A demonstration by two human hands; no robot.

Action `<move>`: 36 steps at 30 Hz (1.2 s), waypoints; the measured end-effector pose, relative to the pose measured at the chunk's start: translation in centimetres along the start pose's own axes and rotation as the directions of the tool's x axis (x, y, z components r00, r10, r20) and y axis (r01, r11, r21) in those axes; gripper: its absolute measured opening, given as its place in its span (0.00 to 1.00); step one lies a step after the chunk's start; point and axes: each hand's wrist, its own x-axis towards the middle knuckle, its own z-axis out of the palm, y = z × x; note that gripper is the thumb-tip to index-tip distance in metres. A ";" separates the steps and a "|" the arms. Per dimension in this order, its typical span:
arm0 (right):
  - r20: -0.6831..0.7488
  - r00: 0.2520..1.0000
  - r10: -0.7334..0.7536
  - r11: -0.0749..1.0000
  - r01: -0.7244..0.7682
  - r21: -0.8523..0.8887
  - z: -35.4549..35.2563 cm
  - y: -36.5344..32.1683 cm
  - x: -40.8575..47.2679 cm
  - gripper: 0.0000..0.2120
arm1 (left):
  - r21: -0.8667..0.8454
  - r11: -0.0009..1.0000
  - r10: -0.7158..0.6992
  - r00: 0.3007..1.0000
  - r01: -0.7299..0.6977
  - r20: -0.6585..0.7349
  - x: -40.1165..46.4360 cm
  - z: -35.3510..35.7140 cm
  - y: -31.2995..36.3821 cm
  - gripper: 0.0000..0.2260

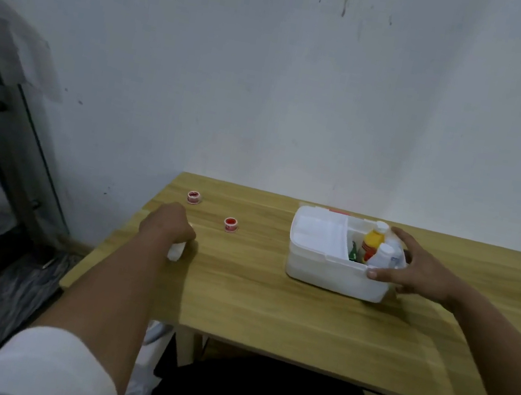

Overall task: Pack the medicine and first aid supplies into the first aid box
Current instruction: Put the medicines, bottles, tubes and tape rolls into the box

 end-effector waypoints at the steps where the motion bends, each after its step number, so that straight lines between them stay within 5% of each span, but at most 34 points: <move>1: -0.001 1.000 0.003 1.000 -0.003 0.001 0.0 0.0 -0.1 0.63 | -0.060 0.998 0.003 1.000 -0.004 -0.002 0.3 0.0 0.3 0.12; 6: -0.027 1.000 0.011 1.000 -0.011 -0.008 0.0 -0.1 -0.1 0.56 | -0.407 0.899 0.156 0.987 -0.158 -0.040 0.0 -1.9 6.2 0.12; 12: -0.011 1.000 0.019 0.999 -0.019 -0.025 0.0 -0.1 -0.2 0.60 | -0.585 0.758 0.380 0.925 -0.289 0.034 -5.0 -3.6 17.1 0.17; 25: -0.037 0.999 0.012 0.999 -0.013 -0.033 0.0 0.8 0.0 0.61 | -0.190 0.864 0.473 0.881 -0.466 -0.013 -8.4 3.7 23.8 0.19; 30: -0.035 0.999 0.008 0.999 -0.010 -0.035 0.0 0.9 0.2 0.61 | -0.292 0.820 0.518 0.855 -0.493 0.010 -7.6 3.3 22.7 0.16; 36: -0.029 0.999 -0.026 1.000 0.026 0.000 -0.1 1.2 0.3 0.56 | -0.440 0.778 0.358 0.891 -0.450 -0.278 -6.2 -0.7 19.2 0.09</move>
